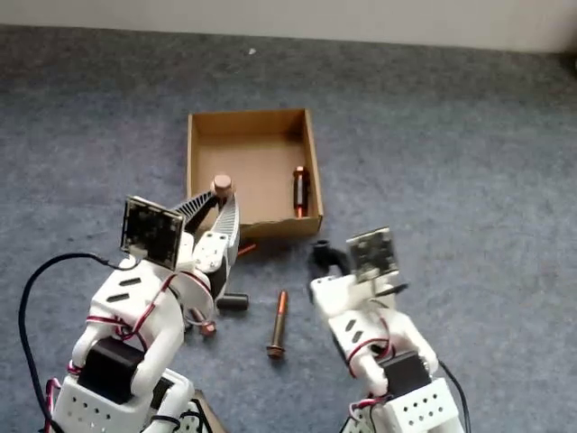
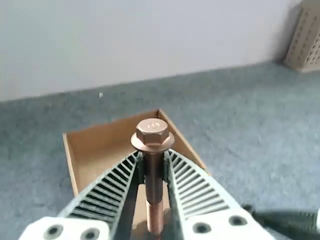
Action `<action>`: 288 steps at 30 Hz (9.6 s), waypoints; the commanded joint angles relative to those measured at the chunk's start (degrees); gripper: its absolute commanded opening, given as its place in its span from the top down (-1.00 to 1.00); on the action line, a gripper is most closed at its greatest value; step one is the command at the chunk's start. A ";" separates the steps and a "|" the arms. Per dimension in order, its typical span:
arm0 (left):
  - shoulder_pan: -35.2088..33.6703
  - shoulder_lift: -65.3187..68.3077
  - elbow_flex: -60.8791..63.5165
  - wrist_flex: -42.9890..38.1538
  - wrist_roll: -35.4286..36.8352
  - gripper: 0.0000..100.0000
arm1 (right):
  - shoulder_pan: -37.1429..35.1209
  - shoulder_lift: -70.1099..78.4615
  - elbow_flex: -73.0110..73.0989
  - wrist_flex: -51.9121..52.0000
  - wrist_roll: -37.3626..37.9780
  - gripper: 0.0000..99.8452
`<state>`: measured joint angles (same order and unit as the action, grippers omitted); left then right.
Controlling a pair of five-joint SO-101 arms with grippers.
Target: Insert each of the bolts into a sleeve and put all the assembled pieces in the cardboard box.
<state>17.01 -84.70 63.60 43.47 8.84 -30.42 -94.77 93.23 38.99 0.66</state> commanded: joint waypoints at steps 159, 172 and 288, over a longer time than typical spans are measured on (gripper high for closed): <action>-29.58 -14.55 31.78 10.55 -26.37 0.99 | -0.40 13.14 -12.62 -6.64 -3.52 0.99; -30.55 -14.55 31.52 10.46 -27.08 0.99 | -0.22 68.26 -46.81 -23.08 -3.52 0.99; -38.55 -14.55 30.37 8.79 -26.73 0.99 | -17.36 76.18 -46.73 1.45 6.15 0.99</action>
<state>-20.97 -98.77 95.43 53.49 -17.89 -51.25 -9.41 45.58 37.76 6.55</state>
